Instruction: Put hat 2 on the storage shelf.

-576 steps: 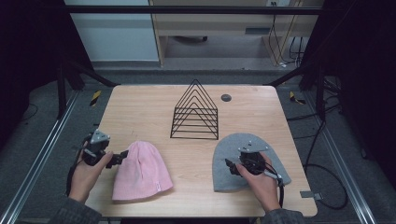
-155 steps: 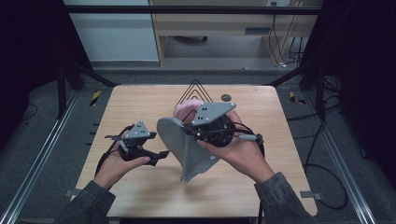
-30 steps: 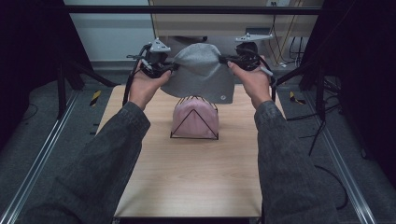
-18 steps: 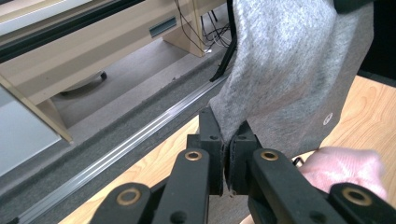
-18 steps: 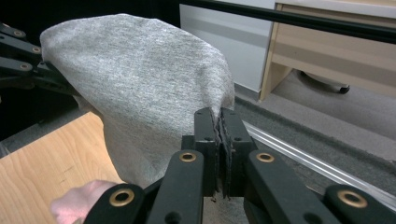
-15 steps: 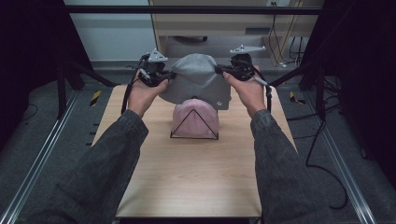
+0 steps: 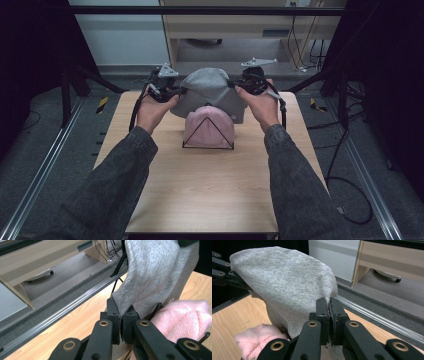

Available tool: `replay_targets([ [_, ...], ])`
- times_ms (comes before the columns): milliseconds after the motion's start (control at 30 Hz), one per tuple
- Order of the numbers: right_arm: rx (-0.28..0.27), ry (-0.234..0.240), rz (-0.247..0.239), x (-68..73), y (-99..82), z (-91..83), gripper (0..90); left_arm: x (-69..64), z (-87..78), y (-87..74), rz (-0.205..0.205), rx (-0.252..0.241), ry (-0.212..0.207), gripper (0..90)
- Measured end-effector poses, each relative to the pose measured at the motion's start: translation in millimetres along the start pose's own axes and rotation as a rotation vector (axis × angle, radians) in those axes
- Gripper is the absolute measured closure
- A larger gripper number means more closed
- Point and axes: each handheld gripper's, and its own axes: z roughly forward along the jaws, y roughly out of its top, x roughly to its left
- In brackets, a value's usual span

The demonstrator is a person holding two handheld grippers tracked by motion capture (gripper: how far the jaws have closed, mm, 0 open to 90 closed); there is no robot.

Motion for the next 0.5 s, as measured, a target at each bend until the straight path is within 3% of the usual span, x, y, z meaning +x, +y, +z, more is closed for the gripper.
replay_targets([
  [500,0.038,0.005,0.018,1.3,-26.0,11.7,87.1,-3.4,13.8,-25.5,-0.020,0.036,-0.005,87.3],
])
